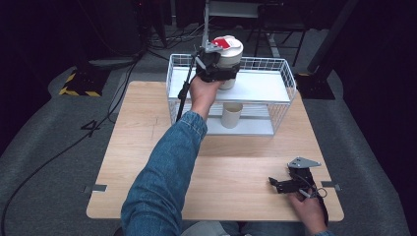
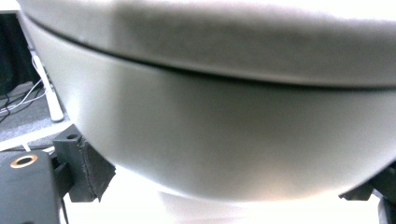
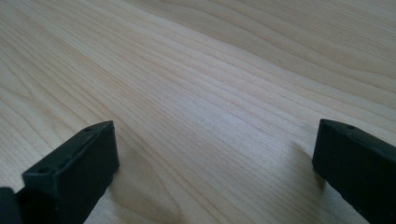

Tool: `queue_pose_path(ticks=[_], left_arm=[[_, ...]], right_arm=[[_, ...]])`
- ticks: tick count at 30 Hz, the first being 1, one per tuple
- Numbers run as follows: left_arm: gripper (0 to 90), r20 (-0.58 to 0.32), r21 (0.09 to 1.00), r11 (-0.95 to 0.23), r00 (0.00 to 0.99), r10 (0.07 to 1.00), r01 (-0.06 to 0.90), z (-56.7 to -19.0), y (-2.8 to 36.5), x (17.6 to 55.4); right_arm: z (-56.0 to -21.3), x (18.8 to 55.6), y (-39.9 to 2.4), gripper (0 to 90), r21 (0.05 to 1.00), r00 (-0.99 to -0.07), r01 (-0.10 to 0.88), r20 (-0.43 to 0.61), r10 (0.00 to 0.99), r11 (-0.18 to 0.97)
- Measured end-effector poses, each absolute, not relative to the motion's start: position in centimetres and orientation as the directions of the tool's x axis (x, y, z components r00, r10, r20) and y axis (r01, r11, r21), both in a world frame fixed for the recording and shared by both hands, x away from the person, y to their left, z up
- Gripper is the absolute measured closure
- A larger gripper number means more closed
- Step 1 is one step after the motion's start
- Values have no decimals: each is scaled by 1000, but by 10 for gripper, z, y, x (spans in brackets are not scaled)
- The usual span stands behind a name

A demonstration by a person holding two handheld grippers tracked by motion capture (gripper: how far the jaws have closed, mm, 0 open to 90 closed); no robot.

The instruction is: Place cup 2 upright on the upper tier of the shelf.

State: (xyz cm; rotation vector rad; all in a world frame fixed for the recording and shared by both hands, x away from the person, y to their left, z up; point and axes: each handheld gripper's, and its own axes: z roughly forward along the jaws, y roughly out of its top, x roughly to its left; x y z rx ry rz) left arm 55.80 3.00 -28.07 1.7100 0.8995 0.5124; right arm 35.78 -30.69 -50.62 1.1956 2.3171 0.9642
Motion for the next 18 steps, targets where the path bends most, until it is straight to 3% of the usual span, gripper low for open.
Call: queue_pose_path(ticks=[18], left_arm=[[119, -60, 929, -185, 622, 781, 322, -280, 23, 562]], right_arm=[[-506, 358, -307, 7, 711, -577, 572, -6, 817, 409]])
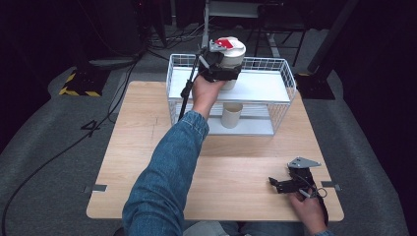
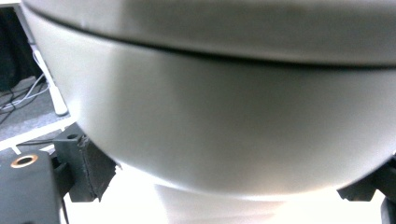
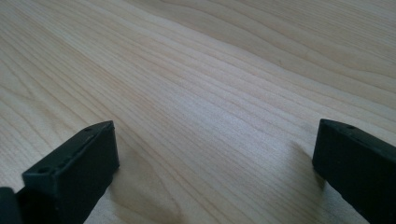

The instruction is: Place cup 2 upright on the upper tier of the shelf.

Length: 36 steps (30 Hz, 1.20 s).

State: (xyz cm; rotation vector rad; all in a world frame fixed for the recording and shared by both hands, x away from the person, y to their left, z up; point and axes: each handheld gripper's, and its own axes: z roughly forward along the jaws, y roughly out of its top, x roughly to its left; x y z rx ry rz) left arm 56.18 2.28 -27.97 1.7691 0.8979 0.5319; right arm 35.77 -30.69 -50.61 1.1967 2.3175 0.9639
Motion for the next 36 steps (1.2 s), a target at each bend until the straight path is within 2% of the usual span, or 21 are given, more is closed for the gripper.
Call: queue_pose_path(ticks=[3, 6, 17, 36], left_arm=[[107, -45, 933, -186, 613, 788, 309, -280, 22, 561], [1, -17, 942, -188, 601, 799, 277, -278, 22, 558], [0, -22, 953, -174, 629, 777, 249, -269, 35, 539], [0, -56, 960, -147, 676, 735, 240, -264, 74, 478]], right_arm=[[-506, 358, -307, 7, 711, -577, 572, -6, 817, 409], [-506, 358, -307, 7, 711, -577, 572, -7, 817, 410], [-506, 358, -307, 7, 712, -577, 570, -9, 816, 411], [-506, 358, -307, 7, 710, -578, 571, -10, 816, 413]])
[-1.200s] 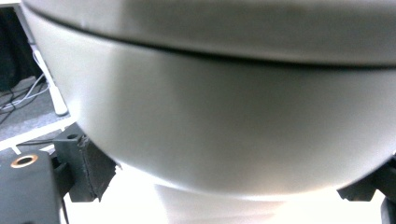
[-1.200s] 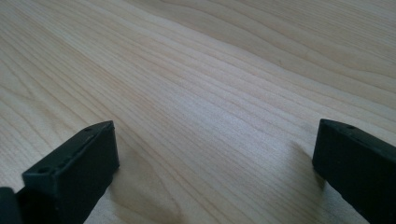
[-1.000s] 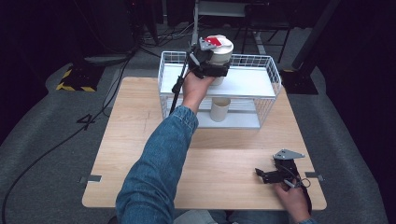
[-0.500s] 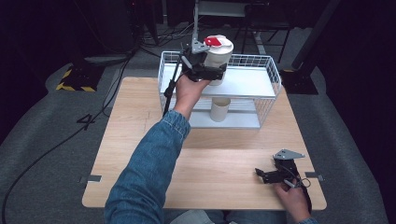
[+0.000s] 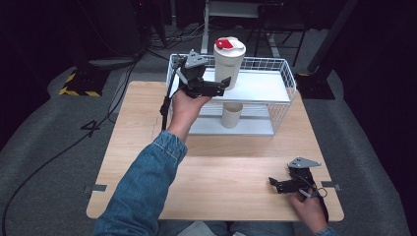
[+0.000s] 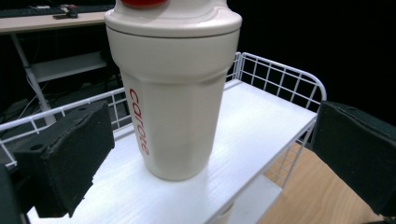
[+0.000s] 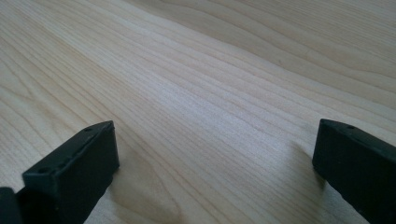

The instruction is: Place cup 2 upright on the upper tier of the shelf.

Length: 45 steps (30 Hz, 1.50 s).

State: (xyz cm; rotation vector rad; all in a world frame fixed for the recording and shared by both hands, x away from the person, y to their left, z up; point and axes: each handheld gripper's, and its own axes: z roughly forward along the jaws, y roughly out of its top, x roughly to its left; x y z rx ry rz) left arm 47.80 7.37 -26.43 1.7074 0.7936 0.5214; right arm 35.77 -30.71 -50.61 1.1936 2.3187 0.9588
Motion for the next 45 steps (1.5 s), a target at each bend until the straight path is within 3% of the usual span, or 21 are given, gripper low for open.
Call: queue_pose_path(ticks=[25, 45], left_arm=[[0, -23, 958, -179, 681, 732, 225, -278, 124, 388], [0, -13, 944, -221, 698, 716, 245, -325, 155, 317]], right_arm=[[-506, 358, -308, 6, 709, -583, 569, -10, 812, 417], [-506, 361, -310, 4, 708, -628, 547, -5, 778, 446]])
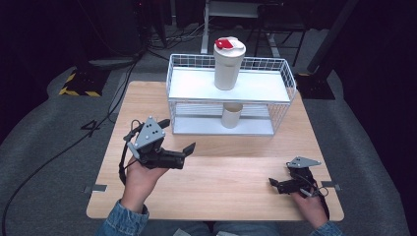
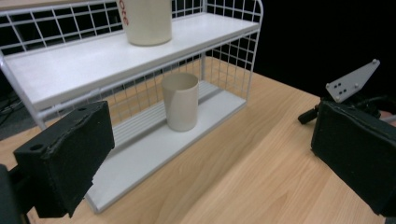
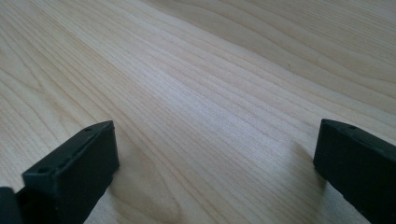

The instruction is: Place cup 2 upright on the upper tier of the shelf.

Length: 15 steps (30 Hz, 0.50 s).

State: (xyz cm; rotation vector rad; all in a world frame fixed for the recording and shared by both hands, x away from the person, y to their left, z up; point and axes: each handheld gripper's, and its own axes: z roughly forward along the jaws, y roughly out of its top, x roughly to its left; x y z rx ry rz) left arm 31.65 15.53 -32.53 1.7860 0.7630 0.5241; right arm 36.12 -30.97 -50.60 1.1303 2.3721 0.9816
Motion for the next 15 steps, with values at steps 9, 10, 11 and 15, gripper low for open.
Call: queue_pose_path(ticks=[9, 10, 11, 15], left_arm=[[0, -98, 928, -177, 676, 731, 327, -361, 176, 306], [0, -109, 923, -175, 672, 733, 341, -364, 178, 306], [0, -118, 925, -158, 659, 743, 345, -367, 180, 304], [0, -141, 910, -163, 655, 742, 381, -382, 183, 304]], right_arm=[[-506, 361, -310, 4, 709, -627, 547, -4, 779, 445], [-506, 361, -310, 4, 709, -627, 548, -4, 779, 444], [-506, 361, -310, 4, 709, -627, 547, -4, 779, 445], [-506, 361, -310, 4, 709, -627, 547, -4, 779, 445]])
